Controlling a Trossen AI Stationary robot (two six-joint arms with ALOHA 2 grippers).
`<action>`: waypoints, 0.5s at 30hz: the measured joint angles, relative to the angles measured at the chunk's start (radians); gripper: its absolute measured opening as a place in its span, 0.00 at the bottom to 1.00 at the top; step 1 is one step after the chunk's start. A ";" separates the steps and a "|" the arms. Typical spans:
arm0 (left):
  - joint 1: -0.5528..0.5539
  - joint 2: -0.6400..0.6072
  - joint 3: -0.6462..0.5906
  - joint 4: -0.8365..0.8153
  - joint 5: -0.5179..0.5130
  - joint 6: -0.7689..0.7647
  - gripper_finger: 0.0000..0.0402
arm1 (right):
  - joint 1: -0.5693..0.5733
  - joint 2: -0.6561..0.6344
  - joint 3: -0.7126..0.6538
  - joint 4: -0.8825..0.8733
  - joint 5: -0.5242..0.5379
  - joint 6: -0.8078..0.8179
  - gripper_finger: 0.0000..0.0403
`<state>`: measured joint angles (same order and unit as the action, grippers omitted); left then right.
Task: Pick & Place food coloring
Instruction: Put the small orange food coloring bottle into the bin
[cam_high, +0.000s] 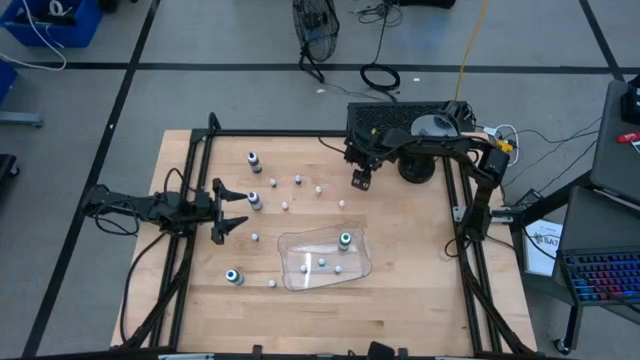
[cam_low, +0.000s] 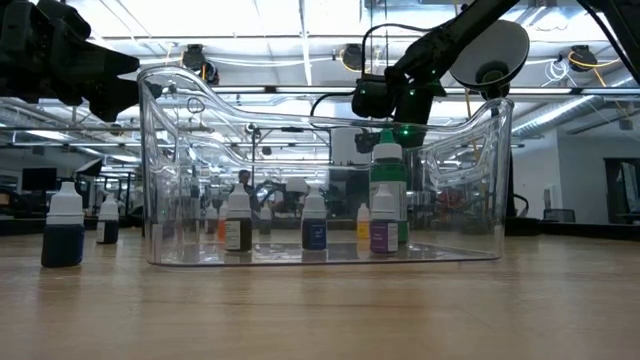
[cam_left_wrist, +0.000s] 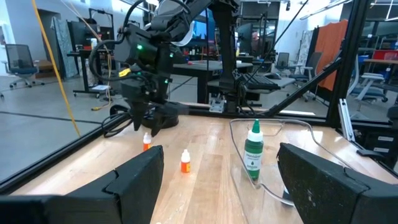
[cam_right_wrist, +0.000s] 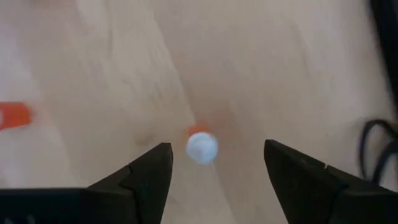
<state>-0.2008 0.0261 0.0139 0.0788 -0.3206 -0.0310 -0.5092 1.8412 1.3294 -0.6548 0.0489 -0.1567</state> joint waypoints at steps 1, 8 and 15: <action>0.000 0.000 0.000 0.000 0.000 0.000 0.77 | 0.000 0.000 0.000 -0.002 -0.001 0.001 0.59; 0.000 0.000 0.000 0.000 0.000 0.000 0.77 | -0.007 0.000 0.000 0.013 -0.001 0.003 0.59; 0.000 0.000 0.000 0.000 0.000 0.000 0.77 | -0.007 0.047 -0.001 0.026 -0.001 0.000 0.59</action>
<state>-0.2005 0.0261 0.0139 0.0788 -0.3206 -0.0311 -0.5159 1.8880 1.3285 -0.6289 0.0483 -0.1562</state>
